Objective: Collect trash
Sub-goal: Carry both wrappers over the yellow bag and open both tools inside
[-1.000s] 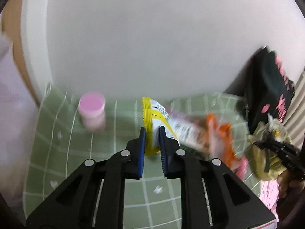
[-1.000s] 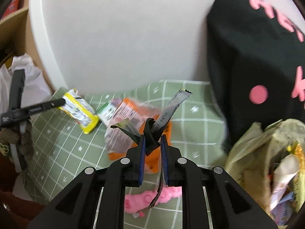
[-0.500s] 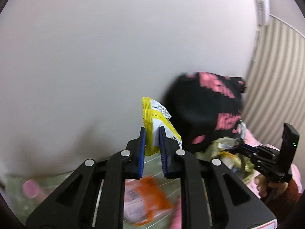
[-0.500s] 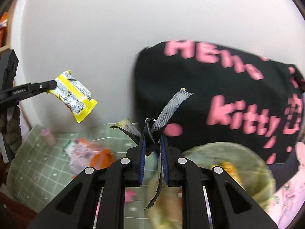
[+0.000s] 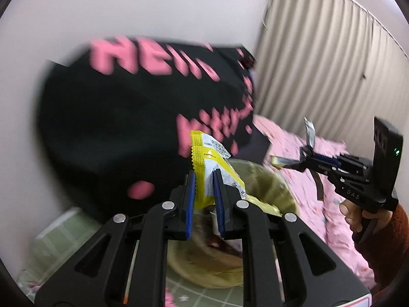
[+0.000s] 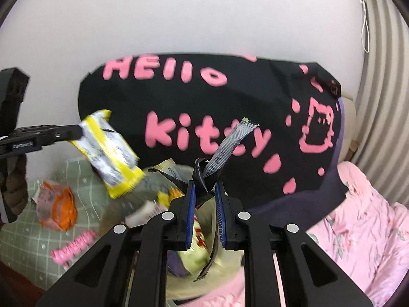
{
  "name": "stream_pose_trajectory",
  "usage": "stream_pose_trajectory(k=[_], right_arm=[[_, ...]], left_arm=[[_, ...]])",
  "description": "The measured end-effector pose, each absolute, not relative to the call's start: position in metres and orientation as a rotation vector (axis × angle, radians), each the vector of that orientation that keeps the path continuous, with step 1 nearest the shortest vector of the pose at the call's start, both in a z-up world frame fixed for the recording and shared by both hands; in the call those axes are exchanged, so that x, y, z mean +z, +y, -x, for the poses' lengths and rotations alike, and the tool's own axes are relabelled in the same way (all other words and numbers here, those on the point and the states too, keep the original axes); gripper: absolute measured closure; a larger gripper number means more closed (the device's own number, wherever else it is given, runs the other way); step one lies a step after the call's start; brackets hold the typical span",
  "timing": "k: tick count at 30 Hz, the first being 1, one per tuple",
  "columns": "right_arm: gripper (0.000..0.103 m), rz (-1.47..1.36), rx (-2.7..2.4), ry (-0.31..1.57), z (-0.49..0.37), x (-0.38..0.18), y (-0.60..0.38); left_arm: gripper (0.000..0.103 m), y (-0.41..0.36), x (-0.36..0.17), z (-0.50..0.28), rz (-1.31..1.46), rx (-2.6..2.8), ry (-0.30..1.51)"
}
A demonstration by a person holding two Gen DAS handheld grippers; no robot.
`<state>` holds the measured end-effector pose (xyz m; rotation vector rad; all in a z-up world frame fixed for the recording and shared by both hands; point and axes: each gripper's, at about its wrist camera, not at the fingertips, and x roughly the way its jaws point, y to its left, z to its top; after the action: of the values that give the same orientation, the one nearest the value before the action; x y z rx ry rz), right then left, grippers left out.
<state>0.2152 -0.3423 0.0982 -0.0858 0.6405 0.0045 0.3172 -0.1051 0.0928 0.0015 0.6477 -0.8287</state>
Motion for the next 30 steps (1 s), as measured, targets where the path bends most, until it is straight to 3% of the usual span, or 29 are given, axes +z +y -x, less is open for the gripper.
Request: stream_pose_trajectory(k=[9, 16, 30], right_arm=[[0.087, 0.057, 0.088, 0.797, -0.243, 0.041, -0.343], [0.087, 0.075, 0.145, 0.890, -0.266, 0.011, -0.329], [0.087, -0.054, 0.100, 0.889, -0.263, 0.013, -0.342]], left_arm=[[0.089, -0.190, -0.002, -0.318, -0.245, -0.886, 0.883], [0.090, -0.190, -0.001, -0.316, -0.240, -0.886, 0.890], [0.090, -0.166, -0.001, -0.317, -0.140, -0.876, 0.922]])
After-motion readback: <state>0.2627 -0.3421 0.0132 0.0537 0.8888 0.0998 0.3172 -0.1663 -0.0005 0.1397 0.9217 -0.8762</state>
